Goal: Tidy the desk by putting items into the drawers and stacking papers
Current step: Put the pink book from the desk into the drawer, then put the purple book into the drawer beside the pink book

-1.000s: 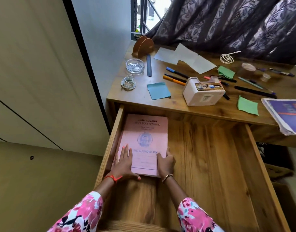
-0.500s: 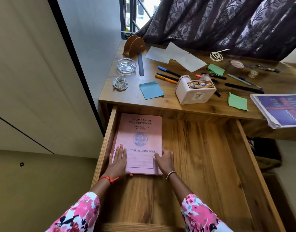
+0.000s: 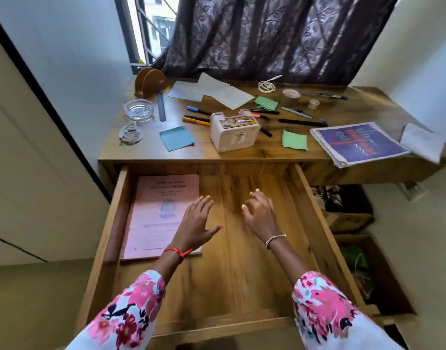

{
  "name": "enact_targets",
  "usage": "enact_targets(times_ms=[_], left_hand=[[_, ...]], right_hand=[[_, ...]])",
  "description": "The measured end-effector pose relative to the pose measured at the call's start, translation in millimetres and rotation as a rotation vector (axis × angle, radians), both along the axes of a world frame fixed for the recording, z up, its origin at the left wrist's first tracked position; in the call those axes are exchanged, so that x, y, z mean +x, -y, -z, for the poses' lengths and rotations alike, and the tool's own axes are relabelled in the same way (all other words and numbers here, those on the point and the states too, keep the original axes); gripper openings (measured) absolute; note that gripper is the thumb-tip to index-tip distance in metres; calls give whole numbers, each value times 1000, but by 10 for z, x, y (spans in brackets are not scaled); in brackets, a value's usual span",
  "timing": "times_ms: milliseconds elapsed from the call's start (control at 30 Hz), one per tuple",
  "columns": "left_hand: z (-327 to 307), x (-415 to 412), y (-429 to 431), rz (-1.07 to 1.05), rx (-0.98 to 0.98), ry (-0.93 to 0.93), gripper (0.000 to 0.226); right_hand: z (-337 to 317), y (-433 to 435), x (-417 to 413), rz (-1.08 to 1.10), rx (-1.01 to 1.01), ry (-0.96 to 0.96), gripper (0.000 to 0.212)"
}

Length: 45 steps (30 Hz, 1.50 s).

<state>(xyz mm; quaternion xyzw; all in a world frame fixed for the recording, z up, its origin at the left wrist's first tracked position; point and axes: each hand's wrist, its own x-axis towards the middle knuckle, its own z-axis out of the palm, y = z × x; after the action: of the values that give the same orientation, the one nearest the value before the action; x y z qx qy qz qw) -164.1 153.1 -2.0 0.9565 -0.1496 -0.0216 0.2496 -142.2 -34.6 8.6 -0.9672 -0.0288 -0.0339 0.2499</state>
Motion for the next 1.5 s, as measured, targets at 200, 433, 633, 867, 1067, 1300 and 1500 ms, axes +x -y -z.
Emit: enact_targets(times_ms=[200, 433, 633, 867, 1067, 1300, 1500], left_hand=[[-443, -10, 1197, 101, -36, 85, 79], [-852, -162, 2574, 150, -106, 132, 75], [-1029, -267, 3428, 162, -202, 142, 51], [-996, 7, 4017, 148, -275, 68, 50], [-868, 574, 4393, 51, -378, 32, 44], [-597, 1311, 4609, -74, -335, -36, 48], [-539, 1834, 4722, -260, -319, -158, 60]], right_hand=[[-422, 1184, -299, 55, -46, 171, 41], [-704, 2733, -773, 173, 40, 135, 46], [-823, 3650, -1014, 248, 89, 119, 42], [-741, 4262, -815, 254, 93, 91, 31], [-646, 4702, -291, 244, 69, 73, 28], [-618, 5128, 508, 219, -27, 24, 31], [-653, 5322, 1191, 193, -31, -55, 39]])
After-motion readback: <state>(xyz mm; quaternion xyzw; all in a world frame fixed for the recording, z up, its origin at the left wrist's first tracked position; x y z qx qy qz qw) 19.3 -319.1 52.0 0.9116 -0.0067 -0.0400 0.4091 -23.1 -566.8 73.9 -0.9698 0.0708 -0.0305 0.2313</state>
